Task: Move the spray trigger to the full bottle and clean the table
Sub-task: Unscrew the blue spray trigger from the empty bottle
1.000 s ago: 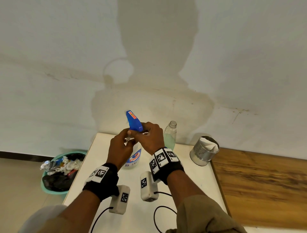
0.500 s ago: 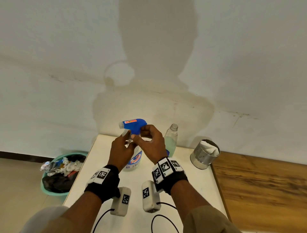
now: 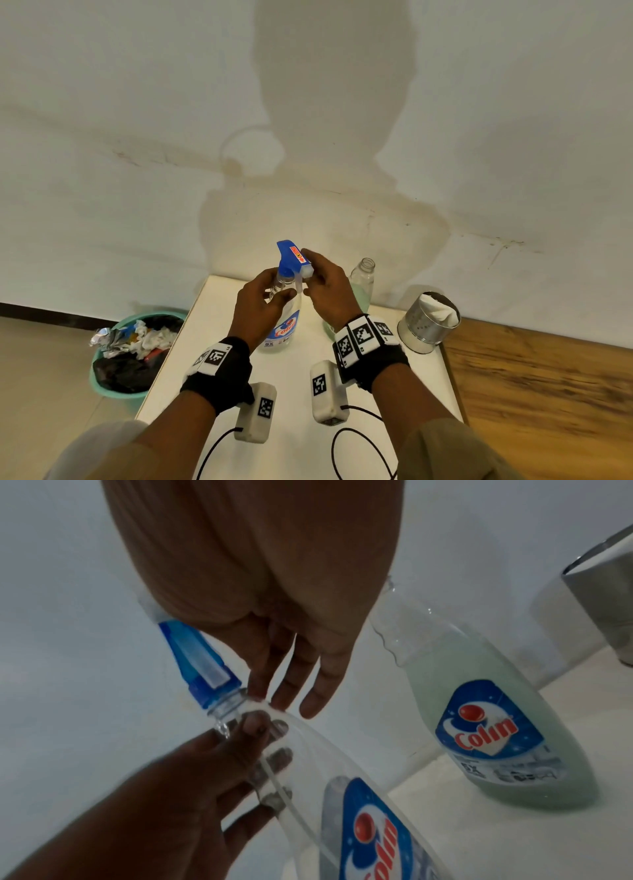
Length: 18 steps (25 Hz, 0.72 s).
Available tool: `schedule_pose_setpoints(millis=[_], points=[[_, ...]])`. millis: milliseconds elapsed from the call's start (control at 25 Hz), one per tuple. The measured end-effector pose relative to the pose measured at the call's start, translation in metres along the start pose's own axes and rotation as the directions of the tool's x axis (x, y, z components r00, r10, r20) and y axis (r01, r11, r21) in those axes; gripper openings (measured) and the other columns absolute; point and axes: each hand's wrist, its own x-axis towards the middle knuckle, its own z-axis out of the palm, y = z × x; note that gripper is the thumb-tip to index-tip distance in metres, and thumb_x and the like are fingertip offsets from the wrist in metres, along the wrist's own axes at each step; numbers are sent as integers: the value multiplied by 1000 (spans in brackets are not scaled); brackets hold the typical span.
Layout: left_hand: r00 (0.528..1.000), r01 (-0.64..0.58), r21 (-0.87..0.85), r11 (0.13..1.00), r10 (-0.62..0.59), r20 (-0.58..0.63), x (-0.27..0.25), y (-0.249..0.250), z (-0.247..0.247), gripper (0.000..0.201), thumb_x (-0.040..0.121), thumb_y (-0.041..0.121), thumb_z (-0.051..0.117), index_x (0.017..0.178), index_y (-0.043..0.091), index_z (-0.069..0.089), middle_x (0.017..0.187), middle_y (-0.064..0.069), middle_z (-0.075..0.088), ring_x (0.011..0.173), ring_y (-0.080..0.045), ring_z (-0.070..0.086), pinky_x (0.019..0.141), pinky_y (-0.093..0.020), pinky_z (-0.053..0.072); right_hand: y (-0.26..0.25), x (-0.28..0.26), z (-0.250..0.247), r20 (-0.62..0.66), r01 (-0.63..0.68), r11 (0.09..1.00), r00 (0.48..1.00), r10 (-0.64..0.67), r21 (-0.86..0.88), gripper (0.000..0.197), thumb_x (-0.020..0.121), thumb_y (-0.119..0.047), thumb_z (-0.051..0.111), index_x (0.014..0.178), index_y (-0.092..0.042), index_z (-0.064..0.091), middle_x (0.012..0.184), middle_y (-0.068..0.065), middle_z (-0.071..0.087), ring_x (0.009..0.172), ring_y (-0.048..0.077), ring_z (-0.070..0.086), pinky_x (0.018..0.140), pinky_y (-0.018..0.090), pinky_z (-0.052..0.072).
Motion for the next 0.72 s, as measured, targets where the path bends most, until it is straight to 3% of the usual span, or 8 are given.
schedule_pose_setpoints(millis=[80, 160, 240, 320, 400, 480, 600, 720], points=[[1000, 19, 12, 1000, -19, 15, 0, 1, 1, 40, 87, 26, 63, 125, 16, 55, 117, 0, 65, 98, -9, 56, 86, -23, 40, -7, 2, -12, -14, -60, 991, 998, 62, 119, 41, 95, 0, 40, 132, -14, 52, 118, 11, 68, 111, 27, 64, 96, 46, 53], [999, 19, 20, 1000, -19, 26, 0, 2, 3, 40, 87, 27, 62, 126, 18, 54, 119, 2, 64, 98, -8, 56, 86, -22, 39, -26, 2, -22, -78, -69, 972, 993, 89, 225, 29, 100, -16, 41, 123, -14, 58, 113, 9, 70, 103, 26, 68, 92, 47, 55], [1000, 20, 27, 999, -20, 22, 0, 1, 3, 39, 87, 27, 62, 125, 19, 55, 119, 1, 65, 98, -8, 56, 86, -21, 39, -49, 6, -26, -100, -17, 996, 995, 26, 88, 38, 97, -44, 49, 110, -13, 65, 101, 2, 72, 92, 17, 69, 82, 35, 57], [999, 29, 23, 999, -30, 16, 0, 2, 1, 38, 87, 26, 63, 123, 17, 57, 118, 0, 66, 98, -10, 57, 87, -23, 41, -64, 10, -23, -26, 71, 977, 997, -77, -202, 42, 85, -52, 63, 102, -15, 70, 93, -3, 72, 85, 11, 67, 76, 25, 54], [999, 33, 30, 999, -33, 14, 1, 3, 0, 37, 86, 24, 64, 121, 15, 58, 117, -2, 66, 97, -11, 57, 88, -24, 42, -70, 16, -19, 80, 145, 900, 989, -123, -410, 27, 82, -35, 70, 103, -17, 70, 98, -1, 72, 88, 15, 66, 81, 33, 56], [999, 30, 47, 998, -31, 13, 1, 3, 0, 37, 86, 23, 65, 121, 14, 57, 116, -1, 66, 94, -10, 56, 87, -22, 41, -72, 19, -20, 178, 191, 869, 977, -122, -457, 23, 82, -16, 67, 105, -17, 69, 105, 2, 71, 95, 20, 64, 90, 41, 54], [999, 31, 52, 998, -31, 10, 3, 2, 0, 38, 85, 24, 65, 121, 15, 57, 115, 0, 66, 92, -9, 56, 88, -23, 44, -79, 20, -24, 268, 238, 820, 957, -107, -521, 34, 78, -3, 60, 104, -23, 70, 111, -1, 69, 104, 23, 61, 97, 51, 46], [998, 55, 47, 997, -55, 10, 3, 2, -1, 38, 86, 24, 64, 122, 15, 57, 115, 0, 66, 94, -10, 56, 88, -24, 42, -90, 13, -27, 361, 312, 726, 928, -94, -613, 47, 73, 3, 57, 103, -31, 71, 128, -3, 60, 126, 22, 47, 108, 59, 28]])
